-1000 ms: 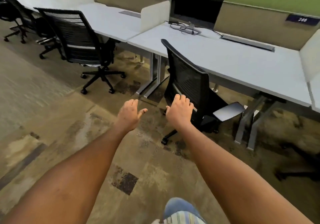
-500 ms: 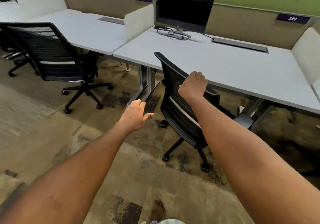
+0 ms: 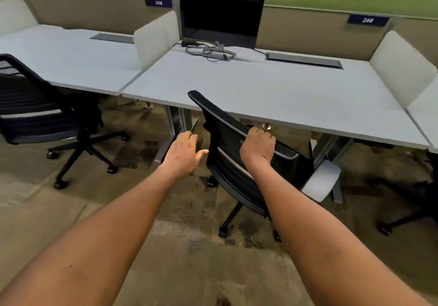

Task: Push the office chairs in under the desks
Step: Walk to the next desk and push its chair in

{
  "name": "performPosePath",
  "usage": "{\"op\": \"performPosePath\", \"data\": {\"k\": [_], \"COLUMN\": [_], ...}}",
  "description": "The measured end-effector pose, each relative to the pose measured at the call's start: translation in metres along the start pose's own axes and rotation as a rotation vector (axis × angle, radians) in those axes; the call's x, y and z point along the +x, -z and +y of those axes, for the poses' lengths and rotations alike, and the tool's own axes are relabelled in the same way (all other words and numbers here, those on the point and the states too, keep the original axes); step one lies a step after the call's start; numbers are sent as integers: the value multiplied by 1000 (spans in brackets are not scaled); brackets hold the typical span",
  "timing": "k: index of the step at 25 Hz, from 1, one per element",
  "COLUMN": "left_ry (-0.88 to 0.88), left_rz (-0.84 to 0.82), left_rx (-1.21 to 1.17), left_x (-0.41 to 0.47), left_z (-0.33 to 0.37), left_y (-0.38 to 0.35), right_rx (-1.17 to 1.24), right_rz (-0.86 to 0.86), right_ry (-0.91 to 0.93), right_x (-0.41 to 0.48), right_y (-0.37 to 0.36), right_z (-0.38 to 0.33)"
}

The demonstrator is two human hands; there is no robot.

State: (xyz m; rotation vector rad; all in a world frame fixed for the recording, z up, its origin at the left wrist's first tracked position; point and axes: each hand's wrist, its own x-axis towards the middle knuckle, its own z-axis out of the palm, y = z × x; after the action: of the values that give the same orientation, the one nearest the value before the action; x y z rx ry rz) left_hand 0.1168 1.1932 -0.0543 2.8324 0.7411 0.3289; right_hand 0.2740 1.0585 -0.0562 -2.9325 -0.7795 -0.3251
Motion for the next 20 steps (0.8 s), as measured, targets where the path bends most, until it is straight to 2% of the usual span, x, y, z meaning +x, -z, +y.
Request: {"op": "performPosePath", "data": {"k": [5,9,12,16,20], "left_ry": [-189,-291,-344,-463,-513], "left_rz": [-18,-30,-39,-131,50], "left_rx": [-27,53,80,94,49], "left_x": [30,40,52,55,37], "left_z": [19,8,-4,-20,-18], "left_y": [3,6,9,7,6], "right_rx": [13,7,19,11,-29], "right_rz": [21,33,98,212,332], "right_ry": [13,20,26,91,113], "right_x": [-22,-46,-70,-103,-116], "right_y": [-1,3,7,12,16], "right_z": [2,7,20,44,52]}}
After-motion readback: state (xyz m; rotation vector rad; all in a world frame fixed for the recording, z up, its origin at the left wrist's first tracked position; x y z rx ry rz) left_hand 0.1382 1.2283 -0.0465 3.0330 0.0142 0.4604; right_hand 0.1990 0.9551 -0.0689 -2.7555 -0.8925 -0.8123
